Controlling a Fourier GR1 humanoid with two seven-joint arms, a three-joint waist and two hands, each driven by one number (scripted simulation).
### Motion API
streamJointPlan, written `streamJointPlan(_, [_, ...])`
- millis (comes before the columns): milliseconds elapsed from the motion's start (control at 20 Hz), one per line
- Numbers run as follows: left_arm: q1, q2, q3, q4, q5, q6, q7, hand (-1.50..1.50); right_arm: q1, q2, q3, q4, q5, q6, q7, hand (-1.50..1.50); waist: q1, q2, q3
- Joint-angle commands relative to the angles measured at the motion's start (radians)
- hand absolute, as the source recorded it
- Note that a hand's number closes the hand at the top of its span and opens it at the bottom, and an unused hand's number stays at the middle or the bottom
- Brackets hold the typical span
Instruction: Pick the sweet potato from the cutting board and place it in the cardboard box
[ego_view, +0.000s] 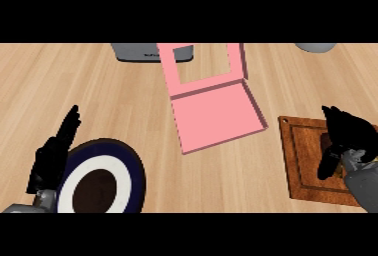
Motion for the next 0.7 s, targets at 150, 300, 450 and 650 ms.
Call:
streamJointPlan(150, [0.003,-0.065,0.009,0.020,-0.058,-0.011,-0.008,0.00,0.033,0.064,-0.030,-0.043,0.095,0.060,0.087,-1.50,-0.007,0.001,0.001])
streamJointPlan(300, [0.004,-0.023,0.069,0.032,-0.022,-0.063,-0.016,0.00,0.024,0.088,-0.026,0.043,0.132,0.060,0.079,-1.50,-0.002,0.001,0.001])
streamJointPlan(450, [0.040,-0.027,0.071,-0.055,-0.038,-0.075,0.013,0.00,0.095,0.082,-0.055,-0.032,0.147,0.076,0.077,-1.50,-0.005,-0.001,0.001])
streamJointPlan(650, [0.054,-0.103,0.045,-0.022,-0.103,-0.043,-0.027,0.00,0.100,0.109,-0.098,-0.007,0.175,0.087,0.040,-1.50,-0.005,0.000,0.001])
